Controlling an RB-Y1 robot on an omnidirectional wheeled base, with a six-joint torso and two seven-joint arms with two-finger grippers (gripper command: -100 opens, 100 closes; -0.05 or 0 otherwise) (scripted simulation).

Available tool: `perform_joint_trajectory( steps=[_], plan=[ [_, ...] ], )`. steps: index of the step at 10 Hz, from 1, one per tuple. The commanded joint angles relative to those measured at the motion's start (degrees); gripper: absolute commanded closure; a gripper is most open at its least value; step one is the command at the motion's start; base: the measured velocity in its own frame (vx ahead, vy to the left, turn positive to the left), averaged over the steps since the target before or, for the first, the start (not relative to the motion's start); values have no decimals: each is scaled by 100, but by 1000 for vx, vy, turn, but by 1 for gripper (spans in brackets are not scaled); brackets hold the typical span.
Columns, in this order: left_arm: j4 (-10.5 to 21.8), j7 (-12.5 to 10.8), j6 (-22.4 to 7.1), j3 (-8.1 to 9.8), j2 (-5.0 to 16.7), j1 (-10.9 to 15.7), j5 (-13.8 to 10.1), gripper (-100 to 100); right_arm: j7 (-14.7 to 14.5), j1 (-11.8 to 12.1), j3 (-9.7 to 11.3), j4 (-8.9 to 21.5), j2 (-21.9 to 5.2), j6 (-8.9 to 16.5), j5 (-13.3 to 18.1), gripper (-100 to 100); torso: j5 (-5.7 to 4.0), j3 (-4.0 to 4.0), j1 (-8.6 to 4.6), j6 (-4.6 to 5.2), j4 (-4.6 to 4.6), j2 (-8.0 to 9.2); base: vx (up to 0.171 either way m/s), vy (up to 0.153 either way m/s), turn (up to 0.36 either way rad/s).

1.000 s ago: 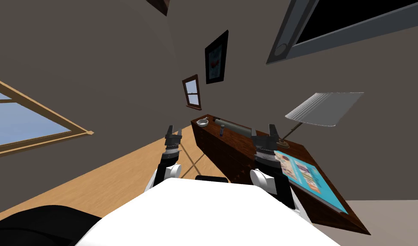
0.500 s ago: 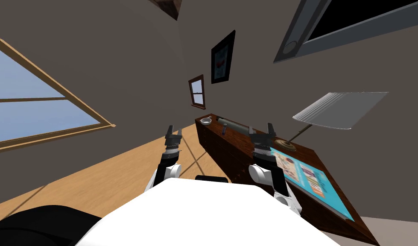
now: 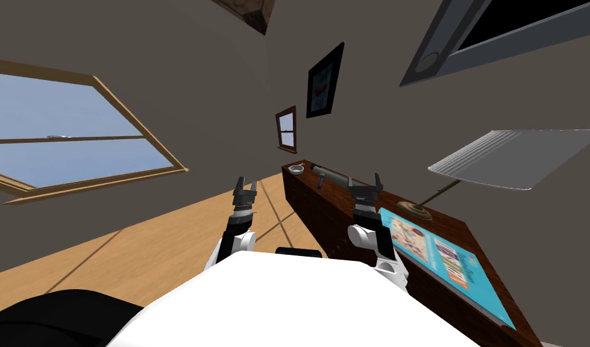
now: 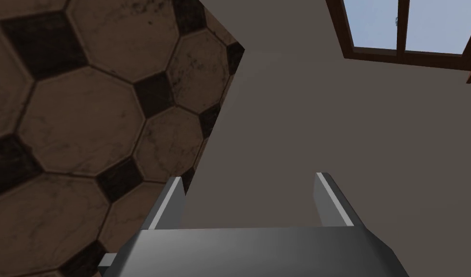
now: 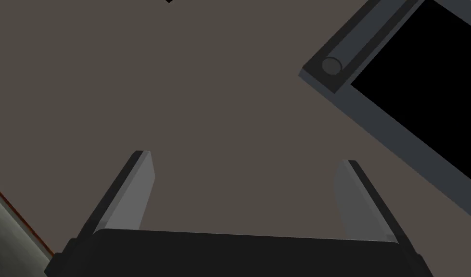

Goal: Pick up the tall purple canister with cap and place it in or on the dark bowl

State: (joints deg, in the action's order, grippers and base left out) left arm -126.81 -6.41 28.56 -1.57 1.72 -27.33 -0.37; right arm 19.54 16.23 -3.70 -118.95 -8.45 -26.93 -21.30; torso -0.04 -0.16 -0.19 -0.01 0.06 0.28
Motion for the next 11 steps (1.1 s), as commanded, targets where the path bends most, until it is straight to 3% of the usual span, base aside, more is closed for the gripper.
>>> perform_joint_trajectory(
  steps=[1, 2, 3, 5, 6, 8, 9, 11],
  plan=[
    [0, 0, 0, 0, 0, 0, 0, 0, 139, -108, -4, 175, -3, -21, -79, -100, 0, 0, 0, 0, 0, 0, -53, -29, 80],
    [0, 0, 0, 1, 0, -1, 0, 0, 326, -254, -20, 373, -11, -23, -205, -100, 0, 4, 2, 4, -1, -8, -39, -22, 144],
    [0, 0, 0, 0, 0, -1, 0, 0, 326, -254, -20, 373, -11, -23, -205, -100, 1, 8, 5, 1, -3, -15, -34, -19, 64],
    [0, 0, 0, 0, 0, -1, 0, 0, 701, -558, -54, 769, -19, -32, -445, -100, 1, 9, 7, 1, -4, -16, -62, -24, 171],
    [0, 0, 0, 0, 0, -1, 0, 0, 731, -558, -54, 807, -19, -32, -445, -100, 1, 5, 2, 1, -2, -9, -57, -32, 93],
    [0, 0, 0, 0, 0, -1, 0, 0, 1110, -871, -88, 1190, -20, -50, -661, -100, 0, 7, 0, 2, -3, -12, -64, -30, 223],
    [0, 0, 0, 0, 0, 0, 0, 0, 1167, -871, -88, 1284, -20, -50, -661, -100, 1, 5, 2, 0, -2, -9, -54, -23, 55],
    [0, 0, 0, 0, 0, -1, 0, 0, 1533, -1185, -122, 1667, -20, -77, -848, -100, 1, 8, 2, 3, -3, -14, -61, -27, 165]
  ],
)
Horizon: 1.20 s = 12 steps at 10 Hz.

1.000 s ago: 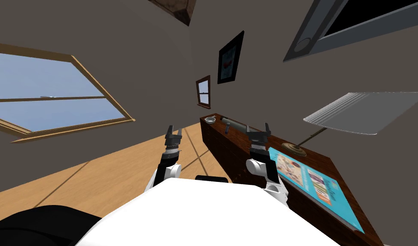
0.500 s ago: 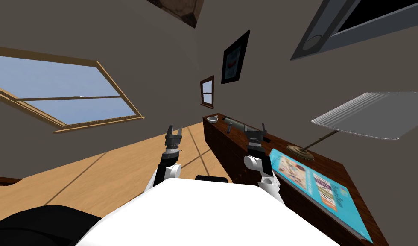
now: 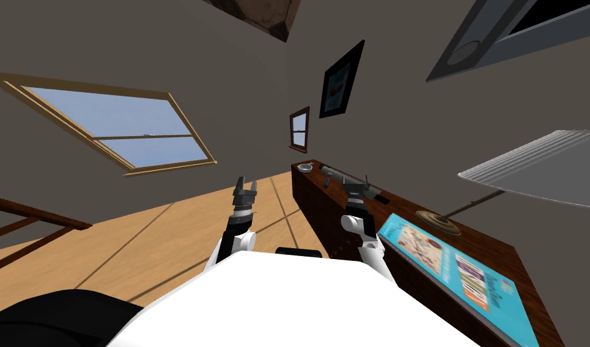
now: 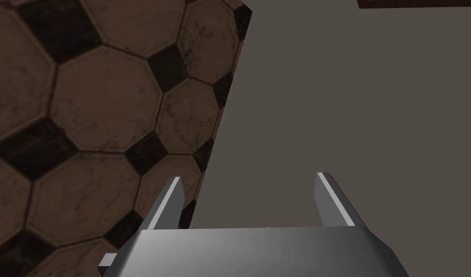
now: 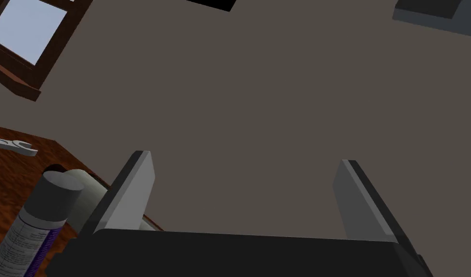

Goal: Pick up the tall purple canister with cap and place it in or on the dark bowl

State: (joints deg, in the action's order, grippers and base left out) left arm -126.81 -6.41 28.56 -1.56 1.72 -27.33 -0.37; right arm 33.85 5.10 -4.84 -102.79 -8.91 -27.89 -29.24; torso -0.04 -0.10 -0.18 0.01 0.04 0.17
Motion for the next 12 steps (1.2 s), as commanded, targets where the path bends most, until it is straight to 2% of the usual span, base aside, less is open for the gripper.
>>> perform_joint_trajectory(
  steps=[1, 2, 3, 4, 5, 6, 7, 9, 10, 12],
  plan=[
    [0, 0, 0, 0, 0, 0, 0, 0, 197, -71, -8, 181, 26, 19, -54, -100, 0, 0, 0, 0, 0, 0, -49, -32, 92],
    [0, 0, 0, 1, 0, -1, 0, 0, 417, -225, -25, 404, 25, 2, -135, -100, 0, 2, -2, 5, 0, -4, -42, -25, 138],
    [0, 0, 0, 0, 0, -1, 0, 0, 432, -225, -25, 447, 25, 2, -135, -100, 0, 4, 0, 2, -1, -7, -29, -20, 78],
    [0, 0, 0, 1, 0, -1, 0, 0, 670, -376, -41, 663, 22, -16, -208, -100, 0, 6, 2, 5, -2, -12, -35, -24, 163],
    [0, 0, 0, 0, 0, -1, 0, 0, 670, -376, -41, 719, 22, -16, -208, -100, 0, 6, 1, 2, -2, -12, -29, -24, 65],
    [0, 0, 0, 1, 0, -2, 0, 0, 908, -522, -56, 936, 18, -36, -271, -100, 0, 7, 0, 6, -2, -13, -36, -24, 127],
    [0, 0, 0, 0, 0, -1, 0, 0, 908, -522, -56, 994, 18, -36, -271, -100, 0, 6, 0, 3, -2, -12, -30, -23, 77],
    [0, 0, 0, 0, 0, -1, 0, 0, 1319, -800, -85, 1420, 8, -80, -371, -100, 0, 8, 0, 4, -3, -14, -37, -29, 176],
    [0, 0, 0, 0, 0, -1, 0, 0, 1380, -800, -85, 1549, 8, -80, -371, -100, 0, 6, -3, 1, -2, -11, -34, -33, 80],
    [0, 0, 0, 1, 0, -1, 0, 0, 1752, -1055, -112, 1955, -2, -128, -437, -100, 0, 8, -1, 4, -3, -15, -30, -32, 129]
  ],
)
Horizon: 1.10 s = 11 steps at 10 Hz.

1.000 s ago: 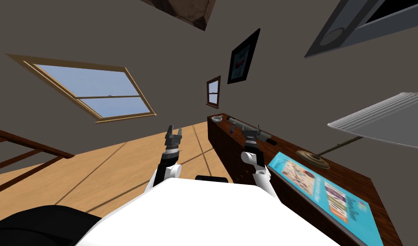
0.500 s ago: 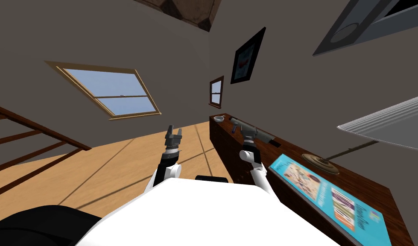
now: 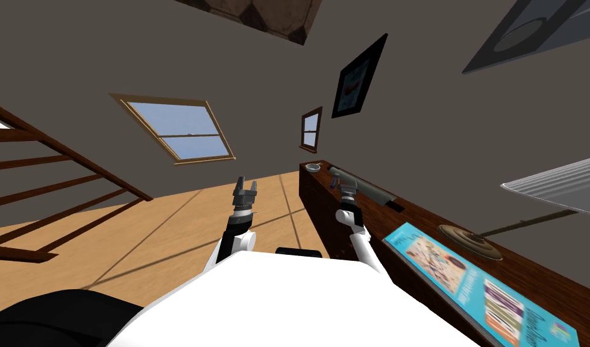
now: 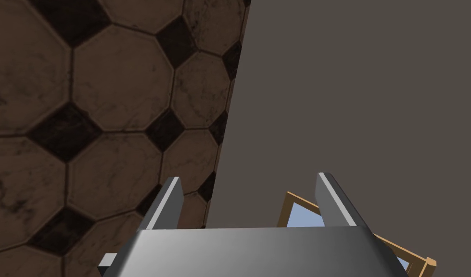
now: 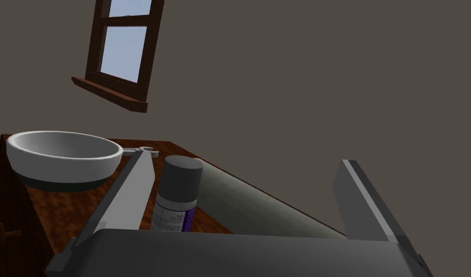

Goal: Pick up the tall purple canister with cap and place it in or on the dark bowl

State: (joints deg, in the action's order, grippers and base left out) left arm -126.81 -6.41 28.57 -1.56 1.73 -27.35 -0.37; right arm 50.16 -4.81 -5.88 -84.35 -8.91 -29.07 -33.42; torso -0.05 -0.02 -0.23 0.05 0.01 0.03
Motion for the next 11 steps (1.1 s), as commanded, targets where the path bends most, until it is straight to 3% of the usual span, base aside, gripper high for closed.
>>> perform_joint_trajectory(
  steps=[1, 5, 8, 10, 11],
  plan=[
    [0, 0, 0, 0, 0, 0, 0, 0, 208, -63, -7, 252, -2, -11, -19, -100, 0, 0, 0, 0, 0, 0, -21, -36, 100],
    [0, 0, 0, 0, 0, 0, 0, 0, 816, -395, -40, 925, -4, -86, -63, -100, 0, 5, 2, 1, -2, -8, -14, -32, 113],
    [0, 0, 0, 0, 0, -1, 0, 0, 1047, -490, -49, 1279, -1, -111, -65, -100, 0, 6, -1, 2, -2, -10, -3, -34, 67],
    [0, 0, 0, 0, 0, -1, 0, 0, 1408, -657, -64, 1674, 8, -157, -57, -100, 0, 8, 0, 2, -3, -15, 11, -44, 122],
    [0, 0, 0, 0, 0, -1, 0, 0, 1408, -657, -64, 1736, 8, -157, -57, -100, -1, 10, -5, 2, -4, -17, 9, -40, 46]
  ],
)
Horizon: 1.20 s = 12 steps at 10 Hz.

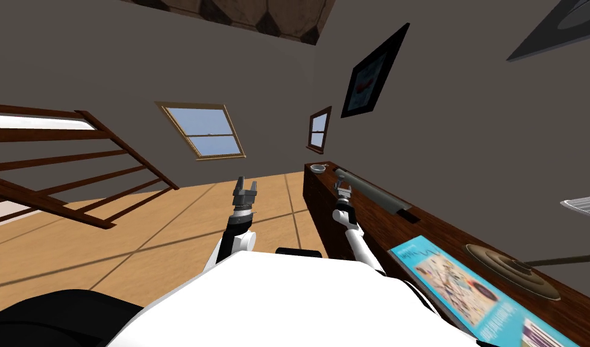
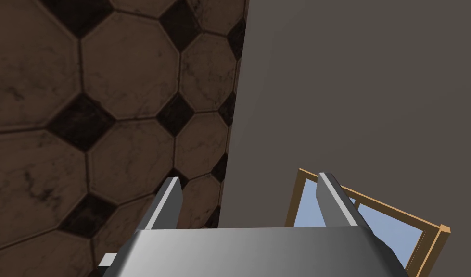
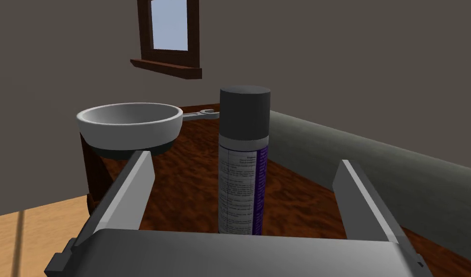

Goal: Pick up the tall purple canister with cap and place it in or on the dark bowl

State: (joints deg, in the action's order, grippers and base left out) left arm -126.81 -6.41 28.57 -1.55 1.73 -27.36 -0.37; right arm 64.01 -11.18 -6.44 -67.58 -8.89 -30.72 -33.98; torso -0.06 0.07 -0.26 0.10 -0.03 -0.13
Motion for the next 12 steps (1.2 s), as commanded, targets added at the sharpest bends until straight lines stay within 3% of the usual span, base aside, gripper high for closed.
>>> perform_joint_trajectory(
  steps=[1, 4, 8, 9, 10, 11, 12],
  plan=[
    [0, 0, 0, 0, 0, 0, 0, 0, 185, -91, -14, 268, 9, -13, 9, -100, 0, 0, 0, 0, 0, 0, 16, -42, 45],
    [0, 0, 0, 0, 0, 0, 0, 0, 575, -247, -23, 788, 15, -62, 48, -100, -1, 6, -9, -2, -2, -12, 39, -66, 113],
    [0, 0, 0, 0, 0, 0, 0, 0, 812, -305, -17, 1150, 2, -79, 89, -100, -1, 11, -5, -1, -4, -21, 71, -67, 59],
    [0, 0, 0, 1, 1, -1, 0, 0, 756, -326, -9, 1133, 23, -114, 87, -100, -3, 23, -20, 0, -8, -42, 72, -58, 25],
    [0, 0, 0, 0, 0, -1, 0, 0, 776, -331, -8, 1153, 22, -123, 89, 0, -2, 17, -7, 1, -7, -28, 11, -10, -2],
    [0, 0, 0, 0, 0, 0, 0, 0, 727, -484, -69, 1113, -32, 46, 61, -100, 2, 6, 9, 0, -2, -10, 40, -13, -36],
    [0, 0, 0, 0, 0, -1, 0, 0, 721, -503, -76, 1108, -38, 67, 58, -100, 4, 6, 12, 1, -1, -12, 53, -4, -24]
  ],
)
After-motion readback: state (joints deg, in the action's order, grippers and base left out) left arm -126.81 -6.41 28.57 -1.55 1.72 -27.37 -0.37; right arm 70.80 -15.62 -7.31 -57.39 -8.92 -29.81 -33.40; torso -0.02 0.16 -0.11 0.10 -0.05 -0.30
